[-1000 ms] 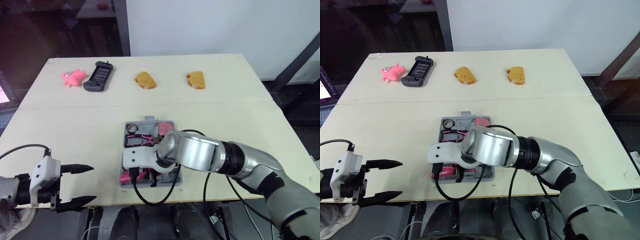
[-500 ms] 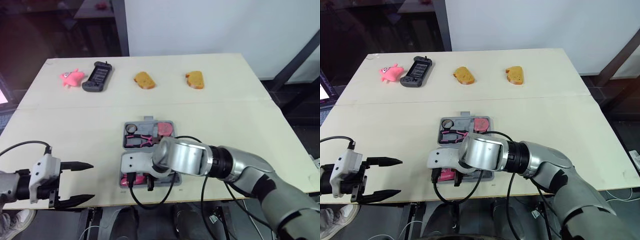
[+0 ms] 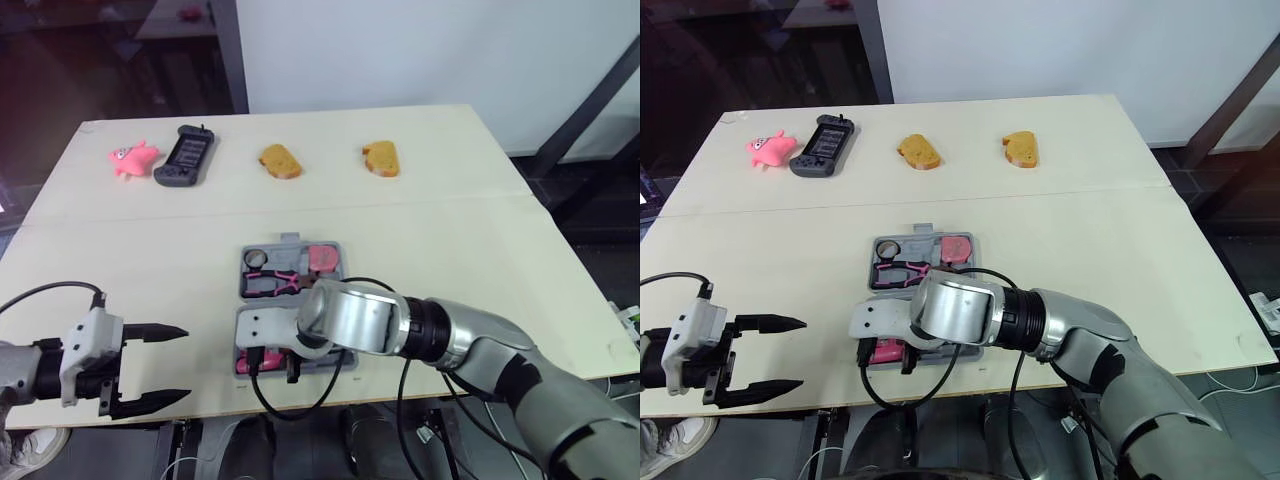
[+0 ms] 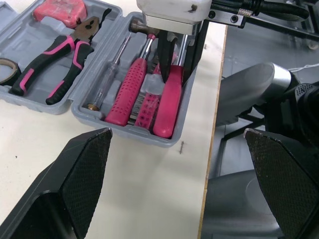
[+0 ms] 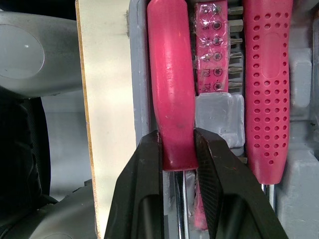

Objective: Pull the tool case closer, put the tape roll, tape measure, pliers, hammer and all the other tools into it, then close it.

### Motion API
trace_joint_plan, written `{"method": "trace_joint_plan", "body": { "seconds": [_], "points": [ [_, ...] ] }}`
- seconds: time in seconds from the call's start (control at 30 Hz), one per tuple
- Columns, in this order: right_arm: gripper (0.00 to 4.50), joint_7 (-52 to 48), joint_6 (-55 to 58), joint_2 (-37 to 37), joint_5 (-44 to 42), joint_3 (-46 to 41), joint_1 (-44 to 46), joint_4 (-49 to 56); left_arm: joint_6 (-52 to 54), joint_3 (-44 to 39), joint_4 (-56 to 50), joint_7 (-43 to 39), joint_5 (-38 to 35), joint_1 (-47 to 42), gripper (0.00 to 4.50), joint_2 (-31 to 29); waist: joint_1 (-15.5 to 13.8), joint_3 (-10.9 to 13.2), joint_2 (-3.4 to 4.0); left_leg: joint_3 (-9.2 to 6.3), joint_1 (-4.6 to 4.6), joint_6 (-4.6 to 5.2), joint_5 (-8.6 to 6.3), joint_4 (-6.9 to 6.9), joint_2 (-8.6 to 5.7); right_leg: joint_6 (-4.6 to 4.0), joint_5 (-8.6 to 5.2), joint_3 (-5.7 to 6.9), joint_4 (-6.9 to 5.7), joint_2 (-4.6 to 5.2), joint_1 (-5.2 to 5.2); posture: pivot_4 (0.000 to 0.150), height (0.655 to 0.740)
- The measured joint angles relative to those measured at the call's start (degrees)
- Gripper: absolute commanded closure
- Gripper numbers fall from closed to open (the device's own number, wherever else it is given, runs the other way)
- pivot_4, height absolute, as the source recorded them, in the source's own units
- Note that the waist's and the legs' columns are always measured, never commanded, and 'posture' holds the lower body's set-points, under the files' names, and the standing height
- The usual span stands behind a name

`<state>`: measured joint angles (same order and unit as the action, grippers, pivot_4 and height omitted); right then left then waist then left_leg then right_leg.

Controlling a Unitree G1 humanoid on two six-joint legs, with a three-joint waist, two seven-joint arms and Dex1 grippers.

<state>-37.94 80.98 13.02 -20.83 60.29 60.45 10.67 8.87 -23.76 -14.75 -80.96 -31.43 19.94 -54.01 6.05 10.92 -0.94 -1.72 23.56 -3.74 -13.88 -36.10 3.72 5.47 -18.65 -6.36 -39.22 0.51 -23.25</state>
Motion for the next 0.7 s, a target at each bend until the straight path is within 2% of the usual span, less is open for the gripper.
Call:
{"method": "trace_joint_plan", "body": {
  "seconds": [0.03,0.1,0.13,0.3,0.67,0.7],
  "points": [
    [4.10,0.0,0.0,0.0,0.0,0.0,0.0,-0.1,0.2,0.0,0.0,0.0,0.0,0.0,0.00,0.0,0.0,0.0,0.00,0.00,0.00,0.00,0.00,0.00,0.00,0.00,0.00,0.00,0.00,0.00,0.00,0.150,0.7400],
    [3.02,-0.1,-0.1,-0.1,0.1,-0.1,0.0,-0.3,0.5,0.0,0.0,0.0,0.0,0.0,0.00,0.0,0.0,0.0,0.00,0.00,0.00,0.00,0.00,0.00,0.00,0.00,0.00,0.00,0.00,0.00,0.00,0.150,0.7400],
    [2.70,-0.2,-0.2,-0.1,0.1,-0.1,0.0,-0.3,0.5,0.0,0.0,0.0,0.0,0.0,0.00,0.0,0.0,0.0,0.00,0.00,0.00,0.00,0.00,0.00,0.00,0.00,0.00,0.00,0.00,0.00,0.00,0.150,0.7400],
    [0.31,-0.2,-0.3,-0.9,0.2,-0.6,-0.8,-0.8,0.6,0.0,0.0,0.0,0.3,-0.1,0.00,0.0,-0.1,0.0,-0.01,0.00,0.00,0.00,0.00,-0.02,0.00,0.00,0.00,0.00,0.00,0.02,0.01,0.150,0.7400],
    [0.31,0.2,-0.5,0.9,-0.7,-10.2,-2.4,2.7,0.6,0.8,1.5,0.0,1.1,-2.9,0.00,0.0,-0.2,0.0,-0.01,0.02,0.02,0.00,0.00,0.03,-0.01,0.01,-0.01,0.00,0.02,0.02,-0.01,0.150,0.7400],
    [0.56,0.2,-1.2,1.9,-0.9,-12.5,-4.1,4.4,0.6,1.1,1.6,0.0,1.3,-3.1,0.00,0.0,-0.3,0.0,-0.03,0.00,0.02,0.00,0.00,0.05,-0.01,0.01,-0.01,0.02,0.03,0.02,0.00,0.150,0.7400]
  ]
}}
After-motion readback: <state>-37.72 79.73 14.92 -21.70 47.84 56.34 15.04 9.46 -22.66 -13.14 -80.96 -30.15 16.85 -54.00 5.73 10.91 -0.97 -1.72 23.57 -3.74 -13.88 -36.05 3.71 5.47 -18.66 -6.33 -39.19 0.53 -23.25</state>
